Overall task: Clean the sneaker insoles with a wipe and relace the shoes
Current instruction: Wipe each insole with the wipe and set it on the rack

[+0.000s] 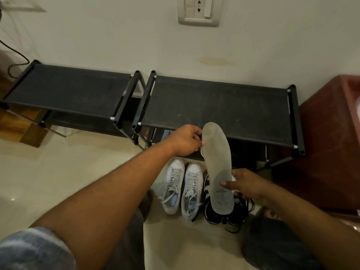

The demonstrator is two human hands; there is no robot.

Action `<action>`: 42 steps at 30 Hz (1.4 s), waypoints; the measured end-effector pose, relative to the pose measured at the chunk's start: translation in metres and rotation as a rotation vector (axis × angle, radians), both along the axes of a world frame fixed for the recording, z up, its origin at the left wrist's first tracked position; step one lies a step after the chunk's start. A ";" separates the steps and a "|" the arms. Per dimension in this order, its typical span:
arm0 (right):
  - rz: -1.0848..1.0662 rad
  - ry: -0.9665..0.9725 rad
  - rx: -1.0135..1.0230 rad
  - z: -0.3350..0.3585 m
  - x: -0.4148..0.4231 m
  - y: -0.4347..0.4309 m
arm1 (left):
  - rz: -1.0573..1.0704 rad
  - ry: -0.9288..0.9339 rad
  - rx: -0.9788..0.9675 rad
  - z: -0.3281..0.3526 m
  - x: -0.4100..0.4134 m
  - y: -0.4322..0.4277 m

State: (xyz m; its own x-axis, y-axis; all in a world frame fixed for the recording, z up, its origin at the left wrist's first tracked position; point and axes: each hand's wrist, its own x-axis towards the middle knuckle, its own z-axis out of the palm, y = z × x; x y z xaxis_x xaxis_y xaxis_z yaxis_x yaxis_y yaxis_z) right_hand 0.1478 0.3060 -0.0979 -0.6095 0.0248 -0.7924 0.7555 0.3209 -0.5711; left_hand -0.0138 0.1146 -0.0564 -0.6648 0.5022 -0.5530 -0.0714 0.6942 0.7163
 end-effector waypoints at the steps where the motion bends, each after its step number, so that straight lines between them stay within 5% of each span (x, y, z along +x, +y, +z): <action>1: 0.011 -0.027 0.018 -0.005 0.006 0.001 | -0.025 0.000 -0.021 -0.001 0.002 0.002; 13: 0.010 -0.172 0.066 -0.035 0.042 0.021 | -0.176 -0.023 -0.121 -0.013 0.011 0.030; 31: -0.356 0.022 0.255 -0.094 -0.028 0.073 | -0.208 0.045 -0.256 -0.008 0.000 0.015; 42: -0.131 0.033 0.423 -0.122 -0.082 0.080 | -0.210 0.022 -0.273 -0.003 -0.002 0.004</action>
State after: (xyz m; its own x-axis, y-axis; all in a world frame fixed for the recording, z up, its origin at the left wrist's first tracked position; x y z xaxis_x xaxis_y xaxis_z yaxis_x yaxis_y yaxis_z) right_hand 0.0656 0.3856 -0.2199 -0.6045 0.4213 -0.6761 0.7889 0.4345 -0.4345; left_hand -0.0153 0.1183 -0.0596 -0.5763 0.4650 -0.6721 0.1067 0.8581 0.5022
